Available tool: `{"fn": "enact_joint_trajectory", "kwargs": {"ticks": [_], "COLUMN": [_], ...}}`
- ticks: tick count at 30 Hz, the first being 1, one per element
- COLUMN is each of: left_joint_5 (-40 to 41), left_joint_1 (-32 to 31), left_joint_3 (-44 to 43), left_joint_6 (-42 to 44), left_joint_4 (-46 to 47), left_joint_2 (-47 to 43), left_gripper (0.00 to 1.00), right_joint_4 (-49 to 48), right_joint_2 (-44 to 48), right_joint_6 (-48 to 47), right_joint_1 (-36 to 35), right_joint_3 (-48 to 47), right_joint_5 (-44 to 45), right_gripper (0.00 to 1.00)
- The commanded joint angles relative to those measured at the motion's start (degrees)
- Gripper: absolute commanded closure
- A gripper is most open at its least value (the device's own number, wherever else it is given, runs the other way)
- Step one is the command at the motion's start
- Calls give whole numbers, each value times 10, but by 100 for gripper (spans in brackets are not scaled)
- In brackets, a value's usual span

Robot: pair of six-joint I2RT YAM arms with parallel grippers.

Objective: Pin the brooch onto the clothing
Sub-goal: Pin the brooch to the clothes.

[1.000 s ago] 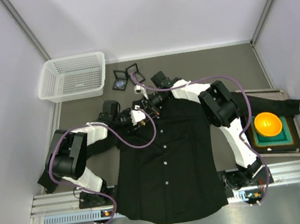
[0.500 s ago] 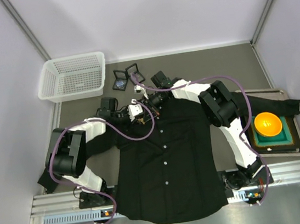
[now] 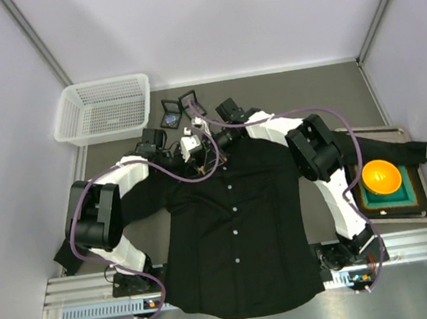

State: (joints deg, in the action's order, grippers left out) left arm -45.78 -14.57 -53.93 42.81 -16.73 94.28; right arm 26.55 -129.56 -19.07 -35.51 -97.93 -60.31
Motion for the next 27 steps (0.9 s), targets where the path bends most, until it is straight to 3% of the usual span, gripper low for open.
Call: {"fn": "enact_joint_trajectory", "kwargs": {"ticks": [1,4,8,14,27], "left_joint_5": [-34,-37,-34,-23,-24], "left_joint_1": [0,7,7,7,8], "left_joint_3": [-19,-5,8,0,-5], "left_joint_6": [-74,-119,-136,-137,-137], "left_joint_4": [10,37,53,49,34], "left_joint_2": [-18,-26,-34,-29,-15], "left_gripper": [100,100,100,100,76], "right_joint_4": [-5,-5,-8,-13,-50], "right_joint_2": [48,56,56,50,58], "right_joint_6": [18,21,27,32,59], "right_joint_1": [7,11,11,3,3], "right_joint_3": [-17,-8,-3,-8,4], "right_joint_5": [-24,-38,-53,-48,-43], "right_gripper": [87,85,100,100,100]}}
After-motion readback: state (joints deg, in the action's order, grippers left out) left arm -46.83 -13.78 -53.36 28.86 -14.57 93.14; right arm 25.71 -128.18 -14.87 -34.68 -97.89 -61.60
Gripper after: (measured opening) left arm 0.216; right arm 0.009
